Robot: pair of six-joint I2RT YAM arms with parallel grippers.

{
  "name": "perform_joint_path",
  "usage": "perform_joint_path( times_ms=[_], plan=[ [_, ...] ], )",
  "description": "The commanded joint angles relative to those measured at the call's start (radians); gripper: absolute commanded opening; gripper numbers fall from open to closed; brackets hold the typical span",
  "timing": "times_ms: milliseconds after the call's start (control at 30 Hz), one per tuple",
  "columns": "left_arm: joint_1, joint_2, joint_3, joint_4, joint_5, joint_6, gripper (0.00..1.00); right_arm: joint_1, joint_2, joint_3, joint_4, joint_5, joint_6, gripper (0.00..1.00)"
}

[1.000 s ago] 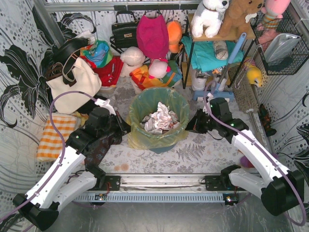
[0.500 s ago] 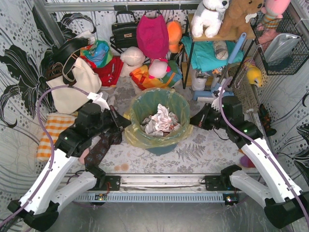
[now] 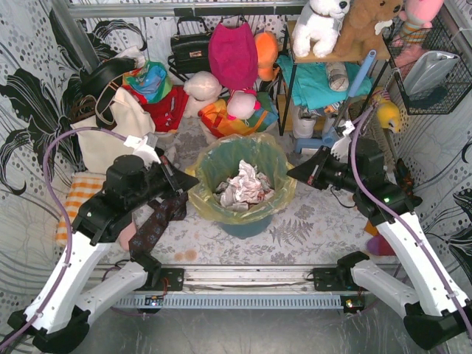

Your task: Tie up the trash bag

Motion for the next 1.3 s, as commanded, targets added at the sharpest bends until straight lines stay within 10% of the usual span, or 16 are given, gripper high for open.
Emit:
perform_joint_path(
  times_ms=[0, 867, 1133, 1267],
  plan=[
    [0.003, -0.012, 0.052, 0.019, 0.019, -0.007, 0.0, -0.003, -0.021, 0.069, -0.014, -0.007, 0.008, 0.0],
    [0.003, 0.064, 0.185, 0.041, 0.026, 0.019, 0.0, -0.003, 0.047, 0.217, 0.004, -0.011, -0.005, 0.0],
    [0.003, 0.055, 0.091, 0.061, 0.037, 0.009, 0.0, -0.003, 0.031, 0.223, -0.255, 0.132, -0.118, 0.0],
    [0.003, 0.056, 0.055, 0.067, 0.068, 0.004, 0.0, -0.003, 0.031, 0.181, -0.316, 0.108, -0.139, 0.2]
  ],
)
